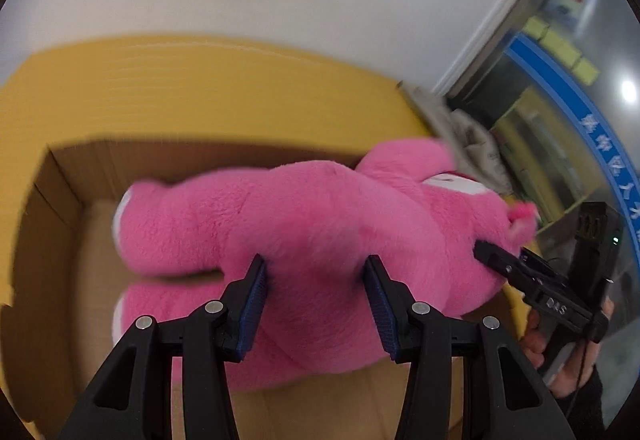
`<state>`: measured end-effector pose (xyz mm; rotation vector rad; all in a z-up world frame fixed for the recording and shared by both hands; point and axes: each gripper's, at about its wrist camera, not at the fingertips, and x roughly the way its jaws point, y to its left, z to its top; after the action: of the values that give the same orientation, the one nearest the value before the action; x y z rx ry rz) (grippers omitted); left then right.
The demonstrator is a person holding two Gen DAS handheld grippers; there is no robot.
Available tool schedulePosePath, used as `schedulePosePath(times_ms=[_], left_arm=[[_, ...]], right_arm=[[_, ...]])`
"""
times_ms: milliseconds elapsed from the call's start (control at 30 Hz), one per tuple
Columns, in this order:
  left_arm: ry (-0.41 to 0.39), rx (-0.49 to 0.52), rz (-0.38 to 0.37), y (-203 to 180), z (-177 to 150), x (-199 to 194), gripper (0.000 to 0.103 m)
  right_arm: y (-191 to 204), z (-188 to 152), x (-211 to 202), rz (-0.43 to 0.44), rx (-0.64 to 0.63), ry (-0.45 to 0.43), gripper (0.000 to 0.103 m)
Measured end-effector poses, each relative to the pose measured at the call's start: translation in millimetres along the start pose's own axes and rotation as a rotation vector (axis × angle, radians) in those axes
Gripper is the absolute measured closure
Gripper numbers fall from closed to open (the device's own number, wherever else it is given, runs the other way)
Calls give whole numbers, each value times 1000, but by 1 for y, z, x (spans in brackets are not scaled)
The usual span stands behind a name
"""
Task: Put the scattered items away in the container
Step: 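Lift the pink bear with both grippers, lay it in the box, open, then move both grippers to the pink pig plush and close on it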
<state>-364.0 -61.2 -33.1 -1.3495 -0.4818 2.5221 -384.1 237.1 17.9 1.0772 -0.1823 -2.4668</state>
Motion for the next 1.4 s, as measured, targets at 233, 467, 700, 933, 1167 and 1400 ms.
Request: schedulePosePath(times_ms=[233,467,700,933,1167,1400], left_arm=[[-65,73,33,-21,-6,-41,55],[-321,193,93,-64,-66,-202,17],[-439,230,211,-81,-171,-288,9],[-430,237,207,-88,-245,-305,9],[-411,203,221,-87,-288,-299,9],[-398,170,209,-87,-310,-293,9]], right_arm=[[5,-3,-13,-66,6,41,16],[51,-26,-135,-3,-57,-109,0],[103,-96,-228,-28,-152,-217,0],[142,-160,-272,-32,-205,-238,0],[150,-210,-282,-75,-187,-203,0],[153,-232,-284,-108,-178,-182,0]])
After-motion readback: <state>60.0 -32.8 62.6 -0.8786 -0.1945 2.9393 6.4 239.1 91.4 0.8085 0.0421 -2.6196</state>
